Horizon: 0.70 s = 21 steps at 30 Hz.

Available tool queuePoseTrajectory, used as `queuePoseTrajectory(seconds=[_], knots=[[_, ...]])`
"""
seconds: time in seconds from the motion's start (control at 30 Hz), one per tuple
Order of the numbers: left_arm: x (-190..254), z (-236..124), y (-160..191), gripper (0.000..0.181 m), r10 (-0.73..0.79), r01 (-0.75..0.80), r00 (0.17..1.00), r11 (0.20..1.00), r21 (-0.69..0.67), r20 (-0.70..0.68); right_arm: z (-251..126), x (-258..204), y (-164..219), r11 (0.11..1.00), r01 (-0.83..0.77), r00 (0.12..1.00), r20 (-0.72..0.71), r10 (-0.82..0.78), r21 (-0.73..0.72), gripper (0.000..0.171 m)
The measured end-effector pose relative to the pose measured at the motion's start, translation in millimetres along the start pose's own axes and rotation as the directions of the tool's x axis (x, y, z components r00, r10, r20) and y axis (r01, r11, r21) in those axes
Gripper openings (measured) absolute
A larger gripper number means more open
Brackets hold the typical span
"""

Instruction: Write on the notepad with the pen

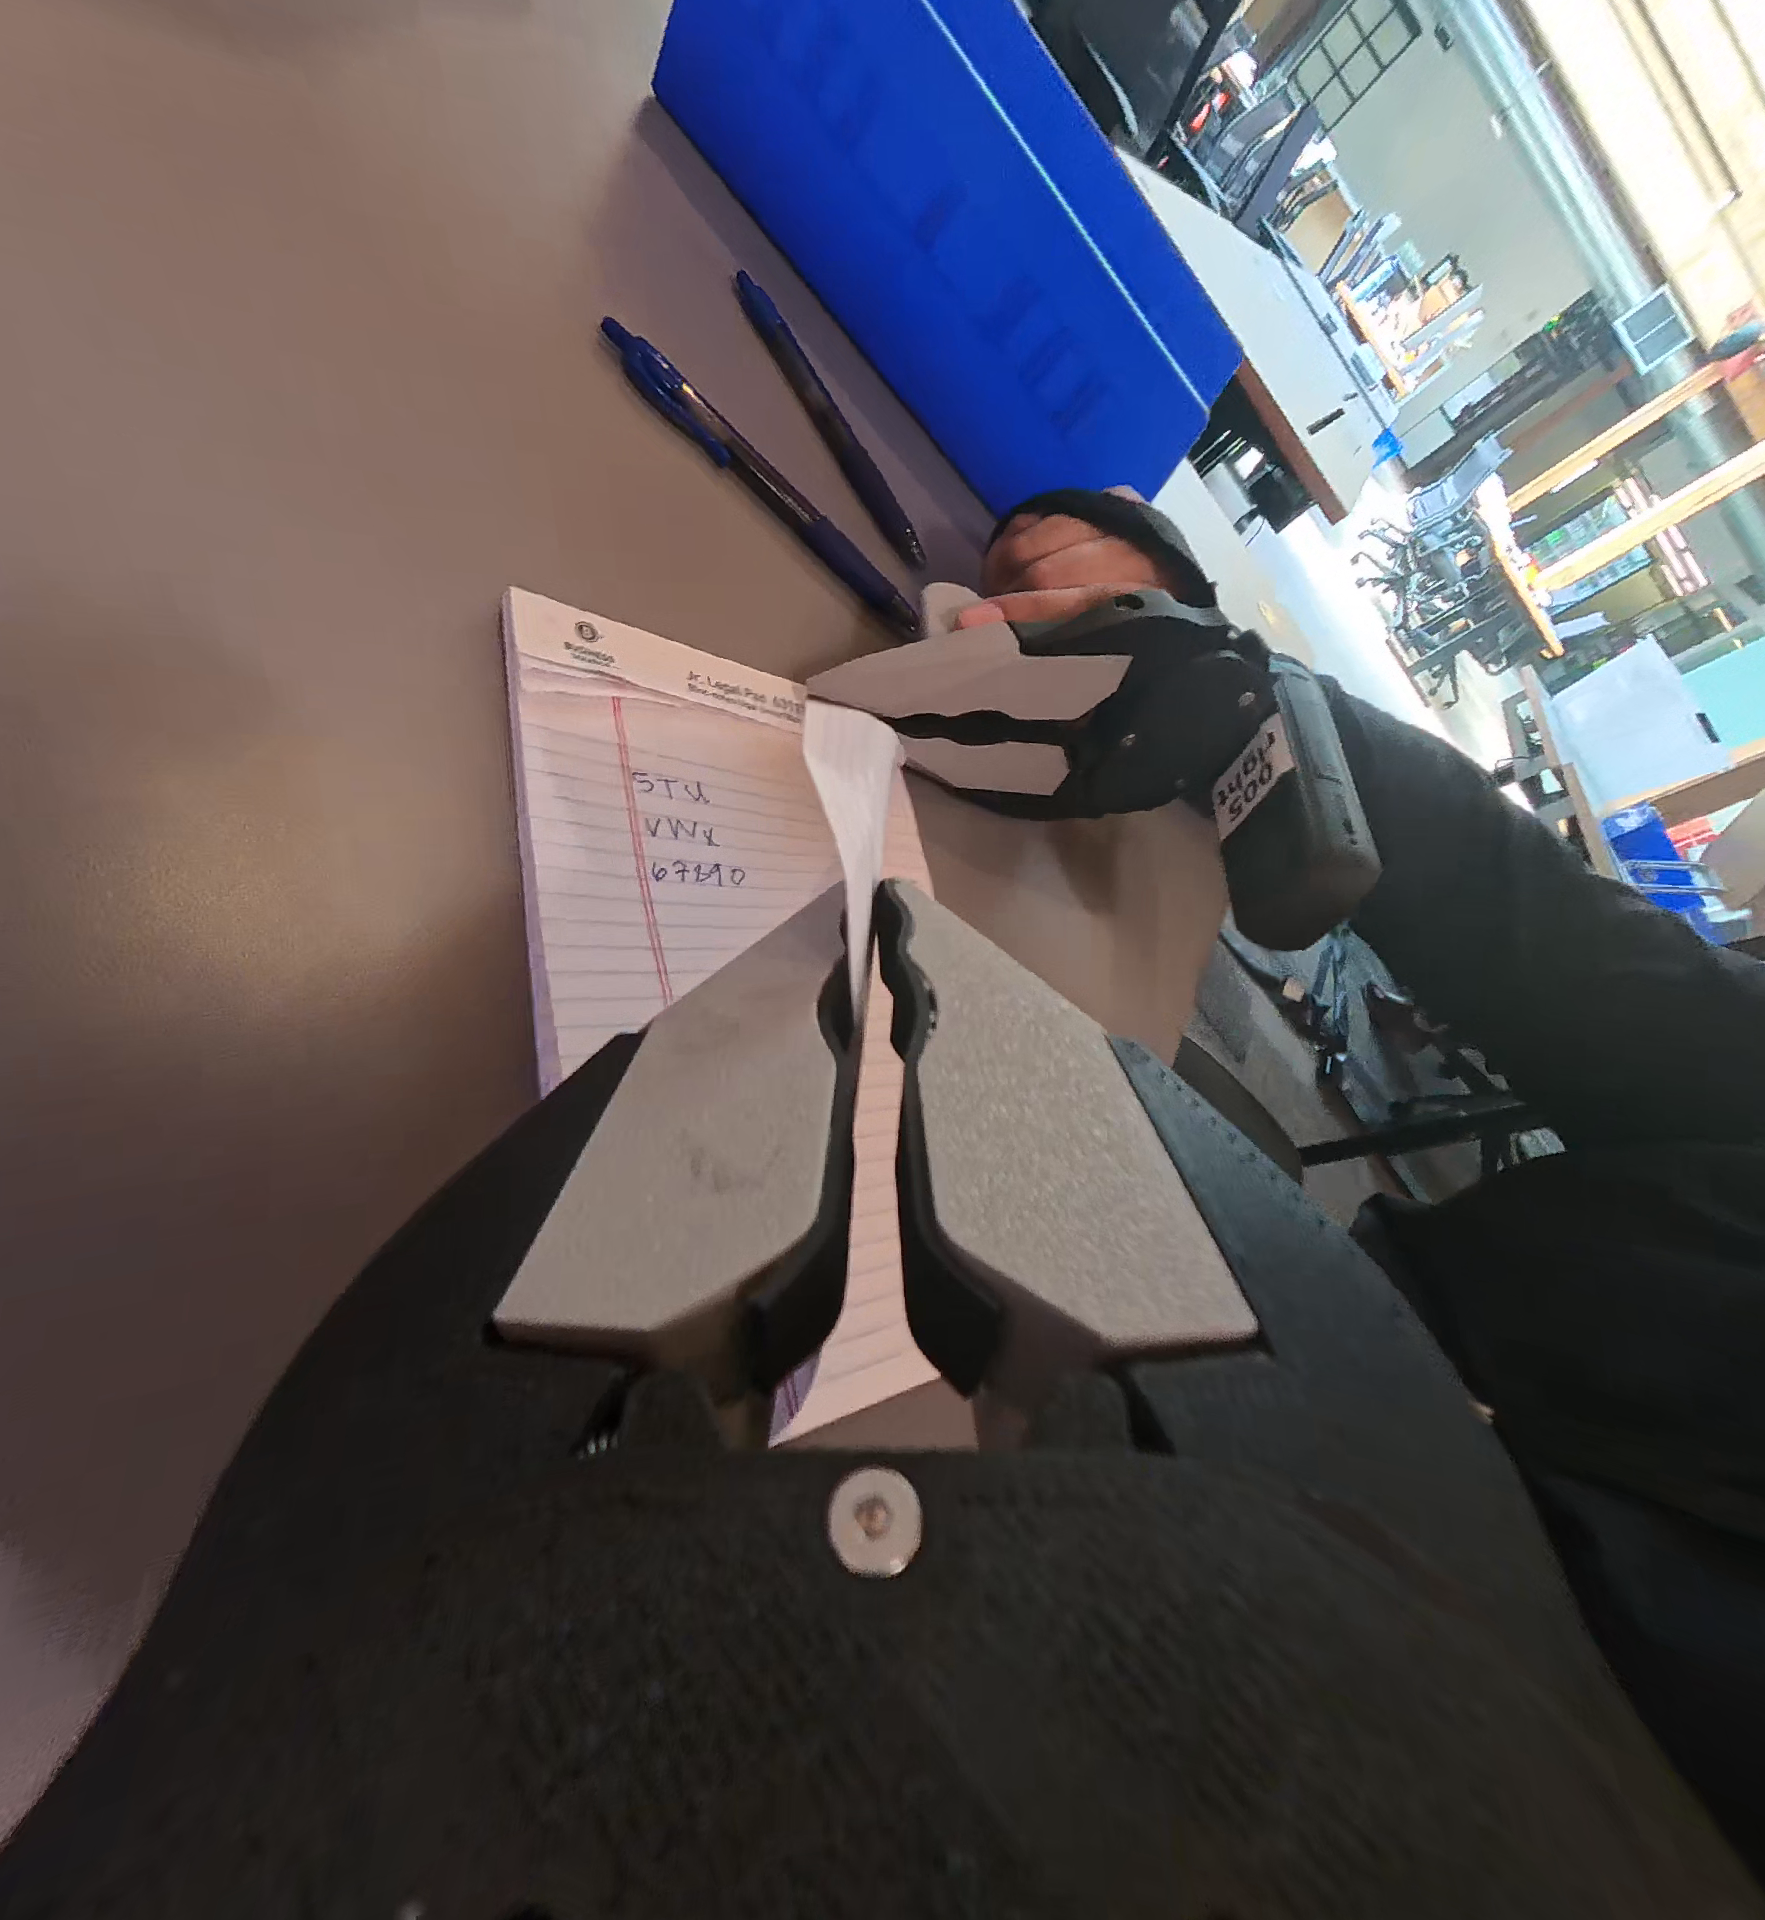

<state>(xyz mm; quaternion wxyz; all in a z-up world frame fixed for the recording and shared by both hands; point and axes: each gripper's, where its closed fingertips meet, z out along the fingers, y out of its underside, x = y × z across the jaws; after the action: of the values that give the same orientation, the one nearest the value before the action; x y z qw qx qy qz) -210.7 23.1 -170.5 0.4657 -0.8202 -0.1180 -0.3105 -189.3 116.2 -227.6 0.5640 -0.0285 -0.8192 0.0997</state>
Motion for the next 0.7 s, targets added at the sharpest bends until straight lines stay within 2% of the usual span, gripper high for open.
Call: queuePoseTrajectory(seconds=[0.13, 0.4, 0.53, 0.7], knots=[[-3.3, -8.3, -4.7, 0.0, 0.0, 0.0, 1.0, 0.999, 0.042, 0.008, 0.2, -0.6, 0.0, 1.0, -0.019, 1.0, 0.018, 0.018, 0.015, 0.0], [-9.2, -53.5, -34.6, 0.0, 0.004, -0.017, 0.997, 0.986, 0.163, 0.083, 0.5, -0.6, 0.7, 0.999, -0.047, 0.999, 0.027, 0.047, 0.011, 0.0], [-11.5, -84.0, -57.2, 0.0, 0.016, -0.054, 0.985, 0.975, 0.215, 0.173, 0.6, -0.1, 1.2, 0.999, -0.046, 0.999, 0.024, 0.046, -0.001, 0.0], [6.9, -145.8, -97.8, 0.0, 0.024, -0.108, 0.976, 0.916, 0.386, 0.217, 0.6, 0.6, 2.1, 0.999, -0.052, 0.998, 0.021, 0.053, -0.011, 0.0]])
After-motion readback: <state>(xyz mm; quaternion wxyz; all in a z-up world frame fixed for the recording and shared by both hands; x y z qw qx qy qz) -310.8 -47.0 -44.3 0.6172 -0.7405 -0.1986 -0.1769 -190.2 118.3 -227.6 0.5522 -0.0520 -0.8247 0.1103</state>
